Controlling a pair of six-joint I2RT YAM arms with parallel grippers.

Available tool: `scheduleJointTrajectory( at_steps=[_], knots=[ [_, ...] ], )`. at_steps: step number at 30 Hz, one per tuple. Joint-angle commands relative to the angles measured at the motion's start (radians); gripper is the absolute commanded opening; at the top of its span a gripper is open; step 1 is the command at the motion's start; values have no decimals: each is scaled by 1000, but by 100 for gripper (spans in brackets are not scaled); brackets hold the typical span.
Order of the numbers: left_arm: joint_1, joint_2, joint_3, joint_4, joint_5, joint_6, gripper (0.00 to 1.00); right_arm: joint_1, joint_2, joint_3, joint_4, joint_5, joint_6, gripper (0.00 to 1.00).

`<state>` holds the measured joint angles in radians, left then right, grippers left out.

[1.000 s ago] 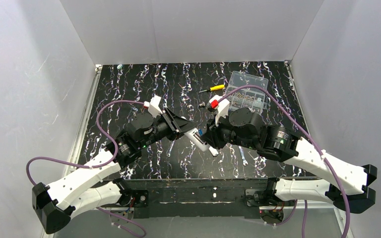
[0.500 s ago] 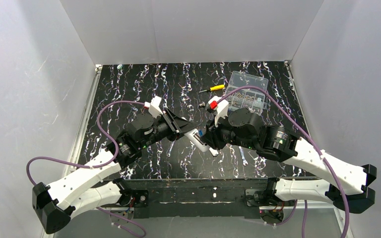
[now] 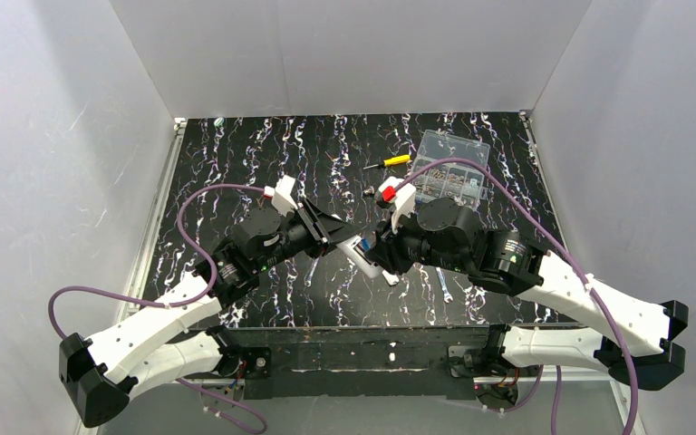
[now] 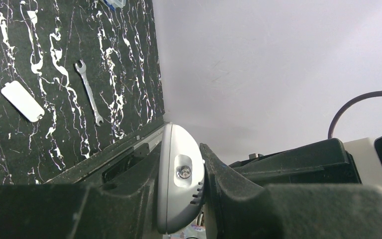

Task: Load the batteries into the remote control
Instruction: Load the battery into the remote control.

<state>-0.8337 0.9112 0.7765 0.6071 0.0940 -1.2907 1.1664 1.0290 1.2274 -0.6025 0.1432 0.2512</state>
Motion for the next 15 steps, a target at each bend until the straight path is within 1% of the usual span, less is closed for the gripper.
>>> scheduleJointTrajectory(
  at_steps=[1, 15],
  knots=[
    [2, -10, 4, 91, 18, -7, 0, 9, -13, -20, 37, -28, -26, 33],
    [2, 1, 1, 111, 25, -16, 0, 10, -55, -72, 100, -39, -87, 32]
  ],
)
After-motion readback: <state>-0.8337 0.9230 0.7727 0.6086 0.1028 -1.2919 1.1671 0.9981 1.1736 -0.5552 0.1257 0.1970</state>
